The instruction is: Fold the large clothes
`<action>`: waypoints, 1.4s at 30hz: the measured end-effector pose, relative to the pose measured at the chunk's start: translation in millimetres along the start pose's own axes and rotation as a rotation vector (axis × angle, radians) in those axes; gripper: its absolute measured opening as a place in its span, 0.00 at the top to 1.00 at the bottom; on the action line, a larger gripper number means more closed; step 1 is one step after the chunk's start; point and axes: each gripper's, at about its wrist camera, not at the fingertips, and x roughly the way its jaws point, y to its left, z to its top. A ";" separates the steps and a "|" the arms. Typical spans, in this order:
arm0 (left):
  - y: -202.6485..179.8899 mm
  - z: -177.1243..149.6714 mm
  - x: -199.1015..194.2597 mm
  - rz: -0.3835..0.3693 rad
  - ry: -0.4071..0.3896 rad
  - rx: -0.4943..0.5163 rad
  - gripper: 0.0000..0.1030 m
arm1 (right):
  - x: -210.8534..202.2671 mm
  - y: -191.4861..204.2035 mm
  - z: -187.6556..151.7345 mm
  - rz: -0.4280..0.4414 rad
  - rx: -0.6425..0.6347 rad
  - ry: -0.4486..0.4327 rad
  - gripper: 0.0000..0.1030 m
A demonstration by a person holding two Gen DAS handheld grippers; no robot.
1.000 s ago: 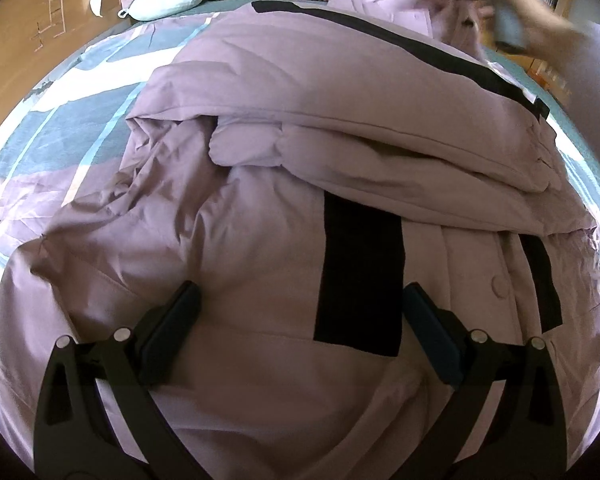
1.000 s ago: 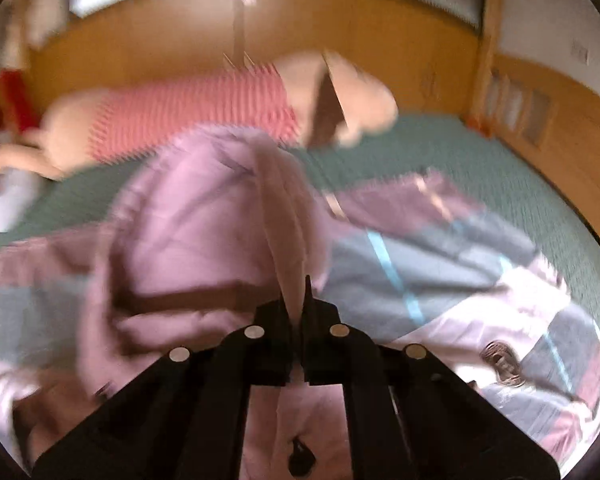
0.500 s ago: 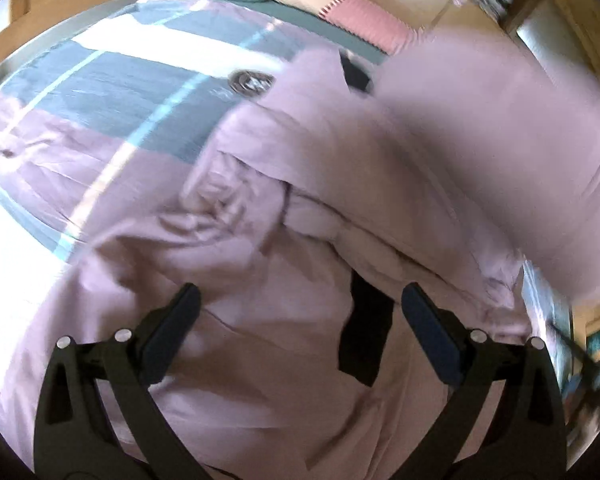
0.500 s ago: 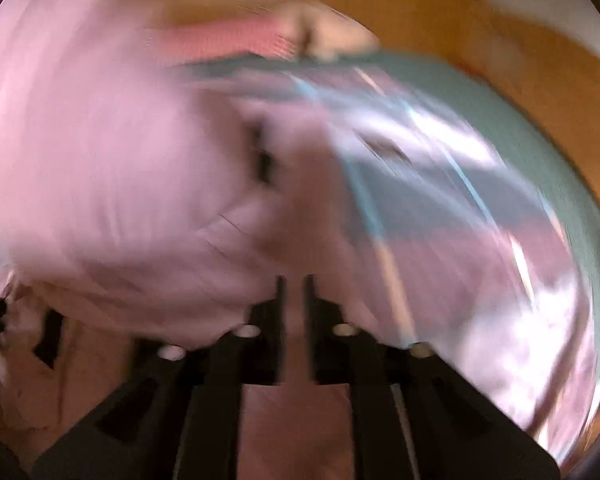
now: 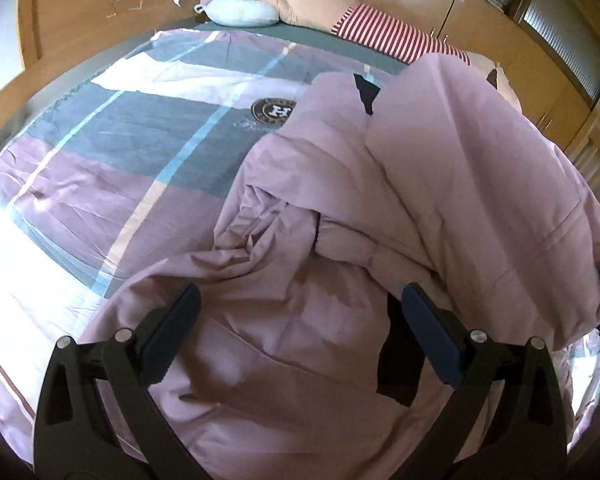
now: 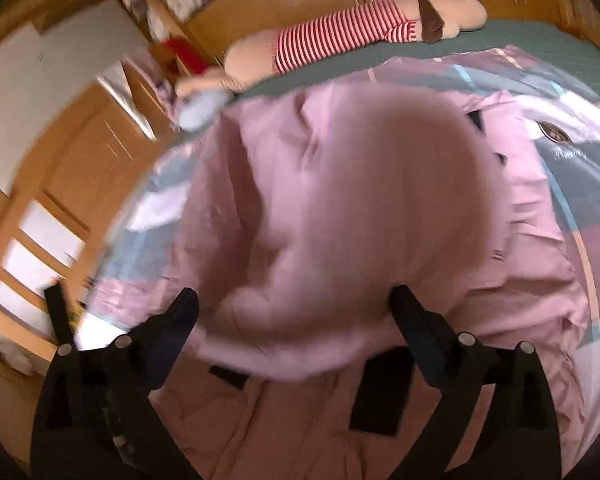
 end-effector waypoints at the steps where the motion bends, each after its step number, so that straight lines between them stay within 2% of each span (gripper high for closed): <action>1: 2.0 -0.3 0.3 -0.002 0.004 -0.005 0.02 | 8.2 5.0 0.7 -0.083 -0.015 -0.004 0.23; 2: 3.1 1.1 1.0 -0.004 0.008 -0.009 0.02 | 16.3 7.1 2.0 -0.143 -0.018 0.014 0.64; 3: 4.4 2.6 1.3 -0.010 0.014 -0.015 0.02 | 22.2 1.1 8.0 -0.145 -0.004 0.029 0.72; 4: 6.2 1.5 -0.3 -0.017 0.017 -0.022 0.02 | 23.7 -2.0 9.4 -0.108 0.030 0.036 0.78; 6: 9.7 3.7 -0.9 -0.031 0.017 -0.038 0.02 | 13.5 -5.2 11.6 -0.042 0.052 0.029 0.83; 8: 12.6 5.2 -1.6 -0.044 0.014 -0.057 0.02 | -0.8 -0.7 9.7 -0.023 0.004 0.006 0.84; 10: 10.3 3.5 -5.2 -0.051 0.000 -0.062 0.02 | -19.6 6.1 -1.2 0.000 -0.103 -0.011 0.84; 13: -1.1 -1.2 -11.2 -0.054 -0.028 -0.014 0.02 | -31.2 13.6 -34.1 -0.065 -0.256 0.030 0.84; 15: -6.6 -2.2 -17.4 -0.070 -0.065 0.012 0.02 | -26.5 7.1 -55.8 -0.098 -0.297 0.067 0.84; 18: -20.9 -5.8 -37.1 -0.144 -0.165 0.070 0.02 | -20.9 0.2 -85.1 -0.160 -0.345 0.076 0.85; 21: -37.6 -11.6 -39.5 -0.191 -0.163 0.157 0.02 | -20.2 4.3 -88.3 -0.159 -0.329 0.079 0.82; 24: -48.9 -18.1 -30.8 -0.236 -0.106 0.206 0.02 | -25.7 6.1 -81.3 -0.149 -0.331 0.097 0.71; 26: -49.0 -19.6 -27.7 -0.235 -0.096 0.205 0.02 | -35.5 -0.1 -73.9 -0.156 -0.313 0.102 0.37; 27: -47.9 -18.8 -26.4 -0.229 -0.097 0.204 0.02 | -45.6 -5.1 -67.5 -0.127 -0.295 0.093 0.34; 29: -45.8 -16.9 -23.2 -0.209 -0.094 0.197 0.02 | -64.4 -13.2 -60.7 -0.054 -0.267 0.083 0.34; 31: -42.2 -16.1 -17.7 -0.206 -0.074 0.174 0.02 | -84.8 -17.0 -53.6 -0.005 -0.269 0.019 0.34; 32: -39.8 -15.8 -13.7 -0.214 -0.057 0.158 0.02 | -96.4 -18.5 -48.9 -0.002 -0.265 -0.045 0.40; 34: -39.9 -18.3 -6.0 -0.234 -0.009 0.142 0.02 | -104.0 -23.2 -35.7 -0.002 -0.230 -0.118 0.51; 36: -43.0 -22.6 0.1 -0.231 0.019 0.154 0.02 | -96.7 -25.7 -26.7 0.005 -0.187 -0.146 0.56; 39: -49.8 -28.0 4.1 -0.196 0.015 0.200 0.02 | -53.9 -21.2 -19.7 -0.010 -0.195 -0.082 0.62; 41: -51.0 -27.6 0.2 -0.162 -0.023 0.224 0.02 | -15.9 -19.0 -29.2 -0.039 -0.218 0.013 0.62; 42: -50.8 -26.4 -3.0 -0.151 -0.047 0.229 0.02 | 10.1 -20.8 -40.0 -0.085 -0.229 0.086 0.62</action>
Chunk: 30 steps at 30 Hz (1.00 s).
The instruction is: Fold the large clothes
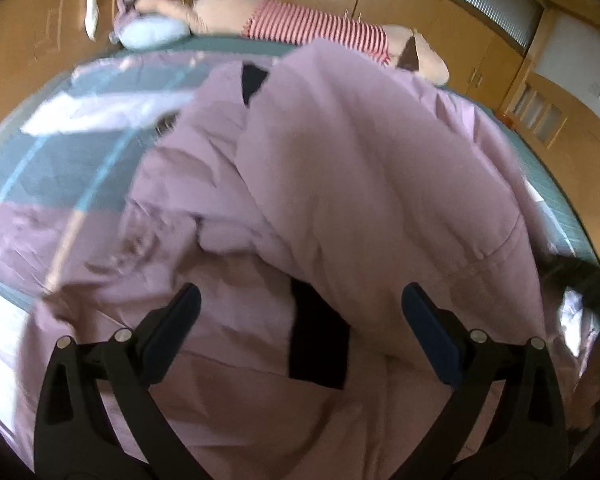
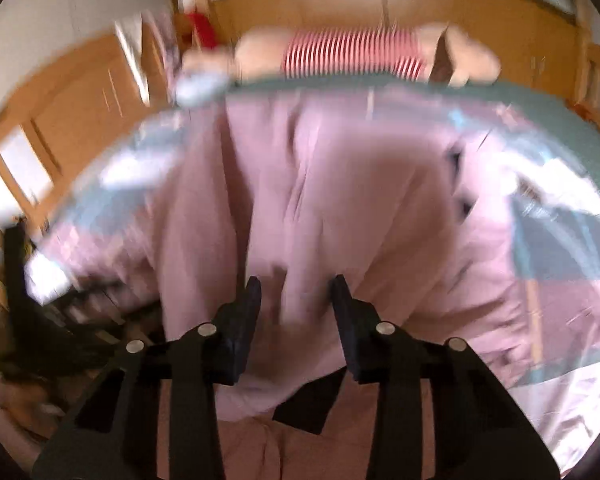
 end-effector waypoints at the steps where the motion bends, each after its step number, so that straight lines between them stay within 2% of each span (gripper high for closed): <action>1: 0.9 1.8 -3.7 0.012 -0.030 0.002 0.02 | 14.9 -0.8 -6.4 -0.017 0.008 0.031 0.62; 3: 3.1 4.8 -7.0 0.021 -0.062 -0.008 0.02 | 24.3 -6.3 -17.3 0.008 0.070 0.004 0.60; 6: -0.3 5.2 4.5 0.000 -0.030 0.002 0.02 | 20.9 -6.7 -14.5 0.018 0.070 0.006 0.59; 9: -9.4 -3.6 31.1 0.006 0.080 0.058 0.02 | 12.5 -13.2 -11.5 0.046 0.095 0.004 0.47; 11: -7.7 -9.7 38.7 0.020 0.098 0.047 0.02 | 0.1 -17.1 -6.4 0.042 0.106 -0.020 0.31; 14: -4.7 -8.0 40.1 0.010 0.119 0.032 0.02 | -42.5 -28.7 -2.1 -0.012 0.158 -0.255 0.21; 16: -1.8 -8.5 42.2 0.003 0.134 0.021 0.02 | -54.7 -34.4 -0.6 -0.007 0.195 -0.322 0.21; 18: -0.4 -9.3 42.5 0.003 0.133 0.019 0.02 | -45.7 -34.7 0.9 -0.015 0.195 -0.293 0.21; 21: 1.6 -8.8 34.7 -0.015 0.109 0.005 0.02 | -12.6 -24.0 -5.9 -0.117 0.135 -0.176 0.22; 23: 7.8 0.1 24.4 0.000 0.038 -0.001 0.02 | 2.8 -15.3 -13.5 -0.191 0.090 -0.129 0.22; 24: 9.7 3.8 15.3 0.018 -0.021 0.000 0.02 | 5.3 -14.5 -14.7 -0.197 0.087 -0.122 0.22; 26: 12.3 7.3 7.5 0.013 -0.071 -0.010 0.02 | 7.6 -17.0 -15.8 -0.188 0.103 -0.109 0.22; 30: 15.0 4.2 29.5 -0.038 0.048 -0.031 0.02 | 10.5 -29.9 -14.0 -0.130 0.167 -0.090 0.21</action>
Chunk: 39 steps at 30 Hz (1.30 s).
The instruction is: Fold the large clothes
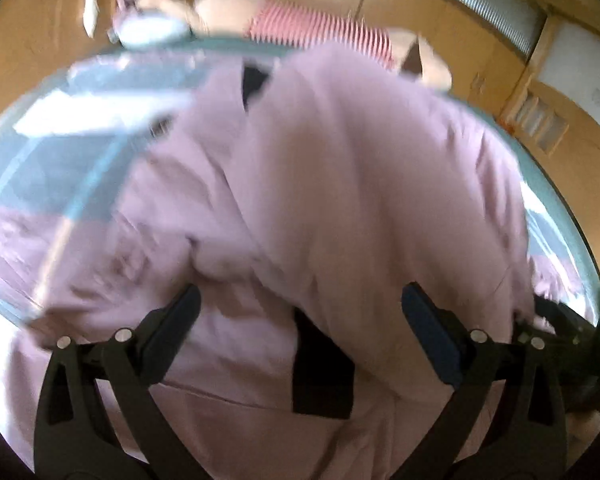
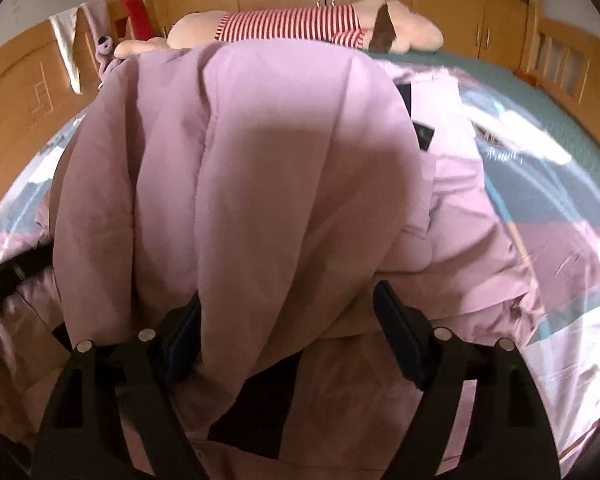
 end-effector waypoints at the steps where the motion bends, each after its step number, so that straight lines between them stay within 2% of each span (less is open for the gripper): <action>1: 1.2 -2.7 7.2 -0.006 0.031 -0.010 0.02 | -3.1 -1.6 1.7 0.008 0.010 -0.008 0.21; 2: 1.5 -4.2 10.9 0.000 0.046 -0.015 0.02 | -9.9 -2.5 2.6 0.013 0.022 -0.032 0.21; 6: -2.3 -0.8 13.0 0.019 0.052 0.019 0.02 | -46.7 -2.2 5.9 0.031 0.048 -0.223 0.21; 8: -2.9 -1.6 17.0 0.031 0.062 0.023 0.02 | -51.8 7.3 6.1 0.046 0.008 -0.253 0.21; 11: -3.4 -1.2 22.3 0.043 0.069 0.032 0.02 | -38.9 35.0 1.8 0.017 -0.117 -0.217 0.21; 13: -3.8 -0.6 21.4 0.044 0.072 0.033 0.02 | -15.5 48.1 -6.3 -0.041 -0.193 -0.116 0.22; 16: -7.8 -3.6 21.1 0.054 0.080 0.041 0.02 | -1.5 46.8 -11.7 -0.054 -0.194 -0.070 0.21; 19: -11.4 -4.6 17.2 0.077 0.062 0.056 0.02 | -0.7 47.2 -12.1 -0.058 -0.191 -0.064 0.19; 23: -11.0 -2.1 2.5 0.157 -0.033 0.067 0.02 | 0.6 48.3 -13.9 -0.067 -0.192 -0.058 0.16; 27: 2.8 -1.9 17.8 0.142 0.033 0.009 0.02 | 2.0 49.7 -12.7 -0.070 -0.182 -0.048 0.11; 30: 1.5 -1.8 19.4 0.160 0.037 0.030 0.02 | -6.7 43.8 -8.9 -0.041 -0.153 -0.075 0.11; 33: 3.5 -3.9 20.5 0.165 0.038 0.031 0.02 | -32.0 38.4 -6.0 -0.049 -0.095 -0.222 0.11; 35: 2.8 -2.6 22.4 0.165 0.039 0.030 0.02 | -33.9 40.5 -4.9 -0.081 -0.099 -0.239 0.11; 37: 3.5 -0.2 21.5 0.160 0.036 0.028 0.02 | -8.8 45.9 -7.8 -0.174 -0.147 -0.128 0.11; 39: 9.3 3.3 10.2 0.138 -0.013 -0.018 0.02 | 8.2 38.1 -11.3 -0.157 -0.105 -0.055 0.11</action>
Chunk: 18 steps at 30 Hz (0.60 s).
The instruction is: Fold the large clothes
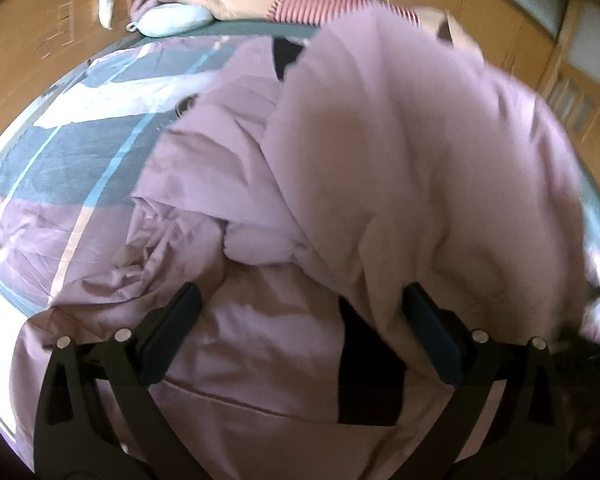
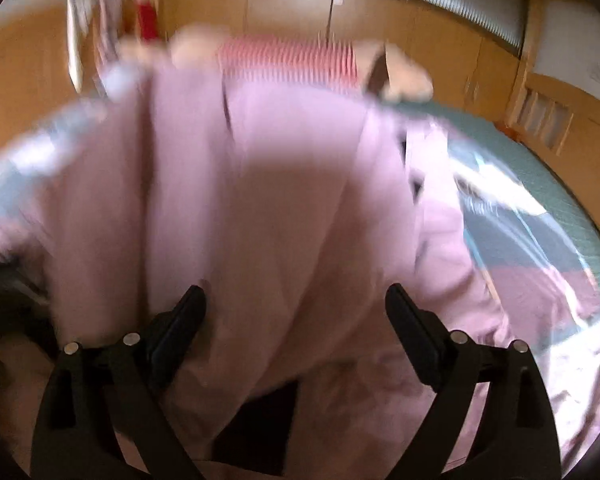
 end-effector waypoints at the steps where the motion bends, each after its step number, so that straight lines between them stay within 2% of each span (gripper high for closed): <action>1: 0.2 -2.7 -5.8 -0.003 -0.023 -0.014 0.02 | 1.5 -6.3 1.5 0.022 0.028 0.012 0.10; 3: 1.2 -0.2 -9.9 0.035 -0.046 -0.004 0.02 | 2.8 -13.6 2.3 0.051 0.068 0.032 0.09; 5: 2.7 -1.1 1.1 0.062 -0.001 0.020 0.02 | 0.7 -13.1 3.0 0.053 0.065 0.028 0.08; 7: 6.6 -2.0 8.4 0.053 0.018 0.003 0.02 | -6.9 -11.2 5.0 0.061 0.054 0.001 0.08; 8: 7.4 -1.2 8.0 0.049 0.020 -0.001 0.02 | -14.0 -11.5 7.5 0.063 0.055 -0.031 0.08; 10: 9.5 0.2 8.6 0.043 0.031 -0.005 0.02 | -36.8 -13.9 11.5 0.078 0.080 -0.148 0.09; 11: 10.1 0.6 9.2 0.041 0.034 -0.009 0.02 | -51.9 -13.5 14.7 0.113 0.099 -0.213 0.09; 13: 12.3 -0.3 9.3 0.044 0.035 -0.007 0.02 | -67.6 -7.3 18.0 0.160 0.105 -0.263 0.09; 14: 12.0 -0.5 9.1 0.047 0.034 -0.004 0.02 | -69.7 -3.1 17.9 0.178 0.094 -0.265 0.10; 16: 13.5 -0.3 5.9 0.037 0.023 -0.015 0.02 | -61.8 18.7 13.9 0.195 0.016 -0.215 0.14; 18: 18.5 2.1 -4.8 0.037 -0.025 -0.055 0.02 | -43.2 35.8 3.7 0.144 -0.066 -0.146 0.16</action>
